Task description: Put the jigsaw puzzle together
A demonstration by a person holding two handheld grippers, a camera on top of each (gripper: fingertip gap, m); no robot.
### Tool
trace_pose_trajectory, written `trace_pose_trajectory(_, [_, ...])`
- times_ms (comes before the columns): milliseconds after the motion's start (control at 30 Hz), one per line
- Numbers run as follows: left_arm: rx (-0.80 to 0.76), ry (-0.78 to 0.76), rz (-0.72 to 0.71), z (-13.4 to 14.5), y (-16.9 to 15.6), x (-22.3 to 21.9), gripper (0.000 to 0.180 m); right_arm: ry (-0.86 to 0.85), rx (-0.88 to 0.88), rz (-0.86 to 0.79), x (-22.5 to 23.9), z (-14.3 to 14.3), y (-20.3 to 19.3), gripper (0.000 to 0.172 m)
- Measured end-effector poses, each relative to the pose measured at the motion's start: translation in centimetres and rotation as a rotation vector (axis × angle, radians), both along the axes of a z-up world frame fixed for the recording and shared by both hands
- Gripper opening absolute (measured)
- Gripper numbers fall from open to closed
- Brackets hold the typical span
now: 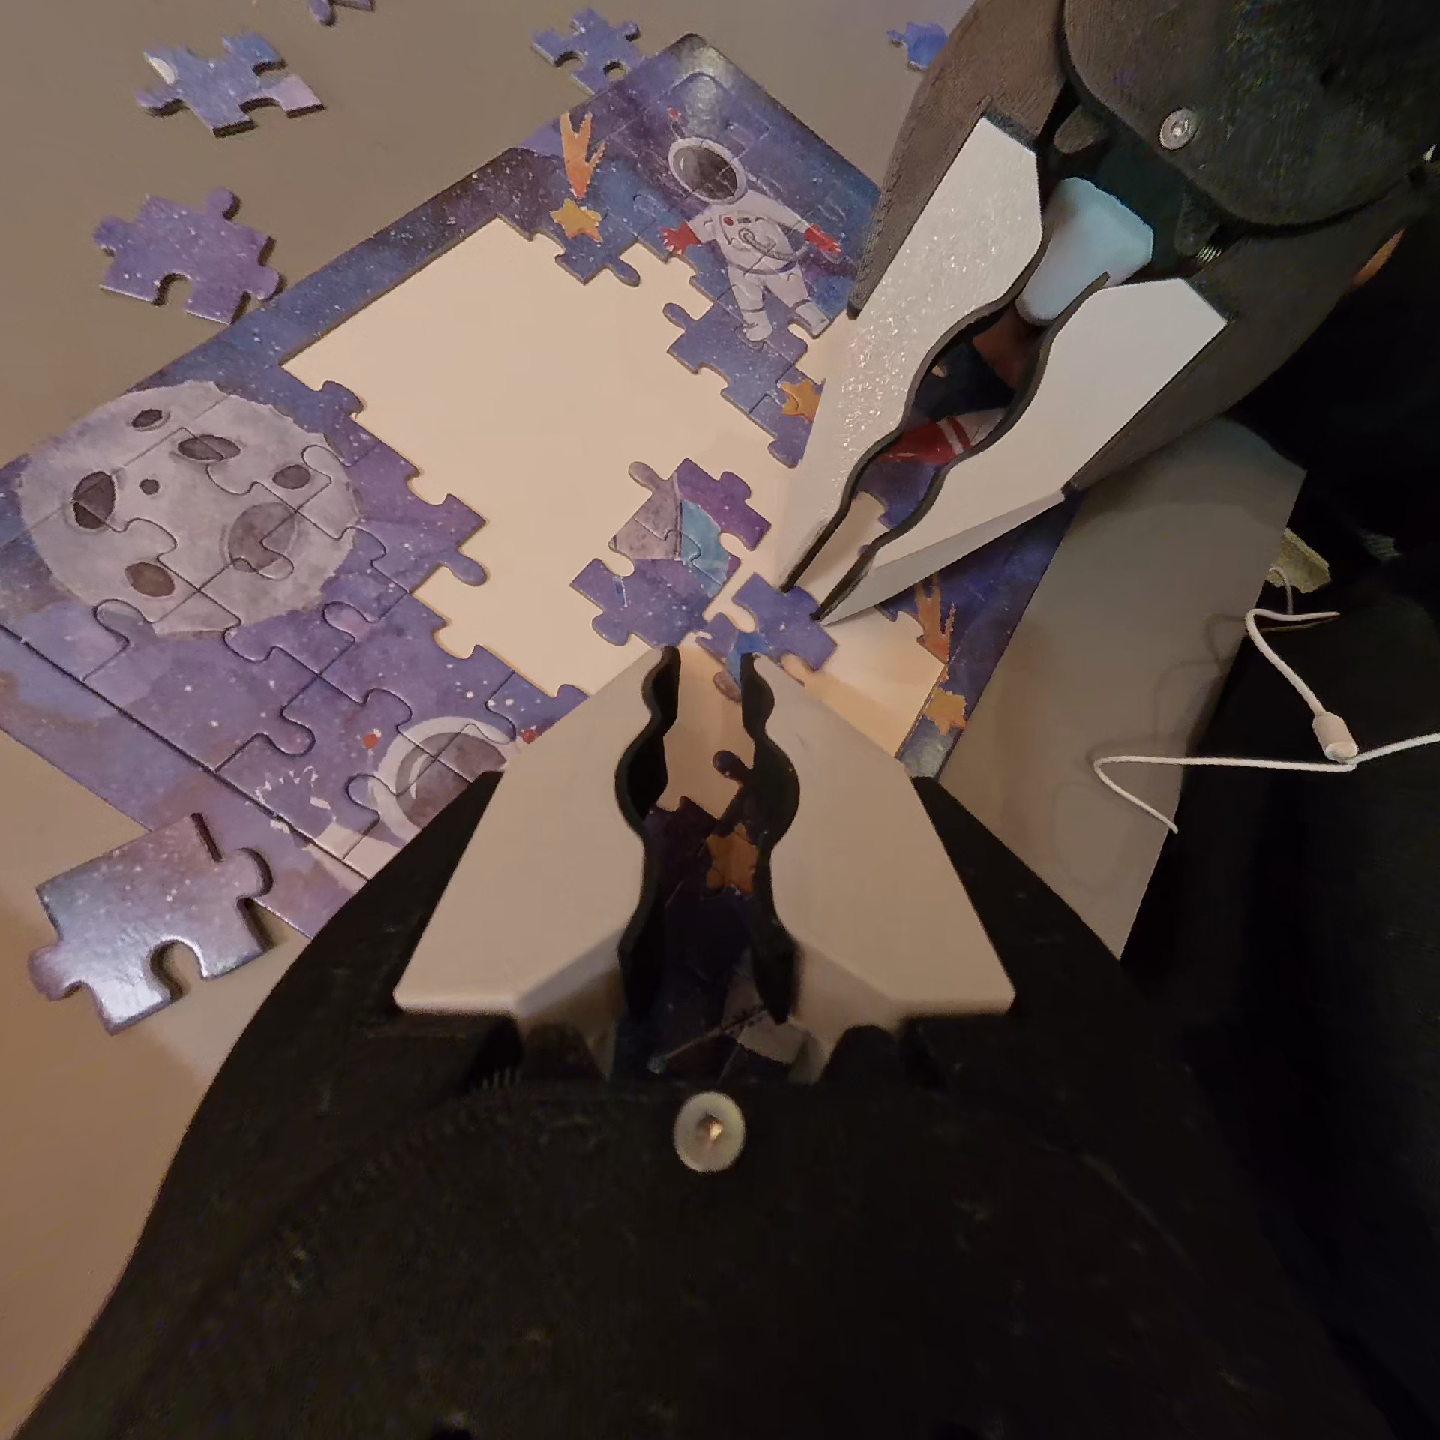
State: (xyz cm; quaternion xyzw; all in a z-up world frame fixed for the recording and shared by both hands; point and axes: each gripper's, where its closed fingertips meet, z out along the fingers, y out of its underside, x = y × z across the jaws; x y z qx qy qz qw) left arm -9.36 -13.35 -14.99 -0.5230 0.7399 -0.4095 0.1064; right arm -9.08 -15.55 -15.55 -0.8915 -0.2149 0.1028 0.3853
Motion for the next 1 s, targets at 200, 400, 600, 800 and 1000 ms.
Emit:
trace_pose_trajectory(200, [0.006,-0.013,0.003,0.2,0.0,0.1,0.014,0.028,0.006,-0.014,0.9,0.5,-0.9,0.008])
trace_pose_trajectory(400, [0.028,-0.029,0.012,0.2,0.1,0.3,0.015,0.031,0.016,-0.045,2.2,0.9,-1.4,0.008])
trace_pose_trajectory(600, [0.087,-0.063,0.028,0.2,0.0,0.9,0.025,0.011,0.014,-0.082,4.2,1.1,-2.4,0.008])
trace_pose_trajectory(800, [0.161,-0.081,0.052,0.0,0.2,1.4,0.029,0.01,0.01,-0.097,4.9,1.1,-2.8,0.008])
trace_pose_trajectory(1000, [0.178,-0.09,0.058,0.0,0.0,1.6,0.031,-0.017,-0.008,-0.095,4.7,0.6,-2.8,0.008])
